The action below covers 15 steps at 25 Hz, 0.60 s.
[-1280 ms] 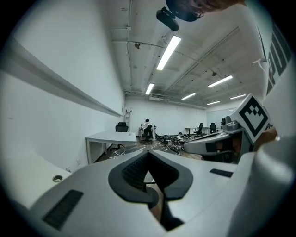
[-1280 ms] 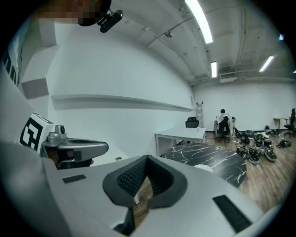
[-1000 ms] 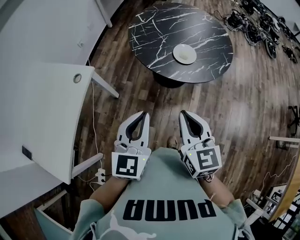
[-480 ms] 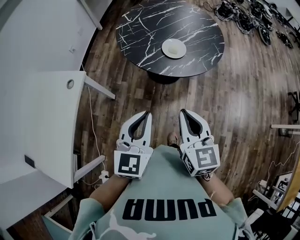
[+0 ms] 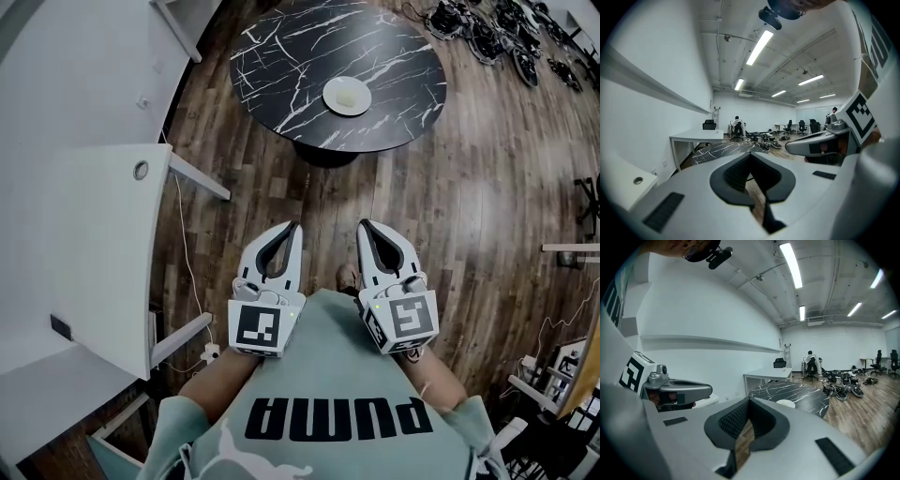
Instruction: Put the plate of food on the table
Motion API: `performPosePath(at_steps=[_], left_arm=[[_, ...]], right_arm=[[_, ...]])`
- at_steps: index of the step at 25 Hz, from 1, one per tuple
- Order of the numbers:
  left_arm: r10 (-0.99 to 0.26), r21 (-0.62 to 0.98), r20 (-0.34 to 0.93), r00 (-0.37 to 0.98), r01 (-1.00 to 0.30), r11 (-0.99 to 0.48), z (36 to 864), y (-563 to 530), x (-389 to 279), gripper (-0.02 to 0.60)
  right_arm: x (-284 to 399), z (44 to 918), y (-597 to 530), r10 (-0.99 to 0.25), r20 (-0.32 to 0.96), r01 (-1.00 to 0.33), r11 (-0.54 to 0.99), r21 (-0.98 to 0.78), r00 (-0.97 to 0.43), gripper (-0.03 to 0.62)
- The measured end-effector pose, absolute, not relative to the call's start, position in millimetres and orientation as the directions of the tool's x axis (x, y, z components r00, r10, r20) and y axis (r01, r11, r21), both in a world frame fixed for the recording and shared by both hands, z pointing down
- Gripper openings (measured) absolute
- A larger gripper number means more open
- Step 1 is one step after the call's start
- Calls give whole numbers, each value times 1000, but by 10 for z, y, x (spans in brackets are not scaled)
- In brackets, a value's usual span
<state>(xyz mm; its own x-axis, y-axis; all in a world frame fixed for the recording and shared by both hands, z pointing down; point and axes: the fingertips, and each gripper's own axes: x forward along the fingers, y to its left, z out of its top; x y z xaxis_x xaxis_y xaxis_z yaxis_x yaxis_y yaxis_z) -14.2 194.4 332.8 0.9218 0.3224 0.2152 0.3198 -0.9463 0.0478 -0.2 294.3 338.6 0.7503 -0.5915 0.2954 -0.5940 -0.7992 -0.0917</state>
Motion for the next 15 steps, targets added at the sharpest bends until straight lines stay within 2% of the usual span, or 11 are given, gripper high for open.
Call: performPosePath(at_steps=[15], left_arm=[[316, 47, 197, 928, 313, -949, 3267, 1797, -221, 6]], right_arm=[[-69, 3332, 2846, -589, 283, -592, -802, -85, 757, 8]])
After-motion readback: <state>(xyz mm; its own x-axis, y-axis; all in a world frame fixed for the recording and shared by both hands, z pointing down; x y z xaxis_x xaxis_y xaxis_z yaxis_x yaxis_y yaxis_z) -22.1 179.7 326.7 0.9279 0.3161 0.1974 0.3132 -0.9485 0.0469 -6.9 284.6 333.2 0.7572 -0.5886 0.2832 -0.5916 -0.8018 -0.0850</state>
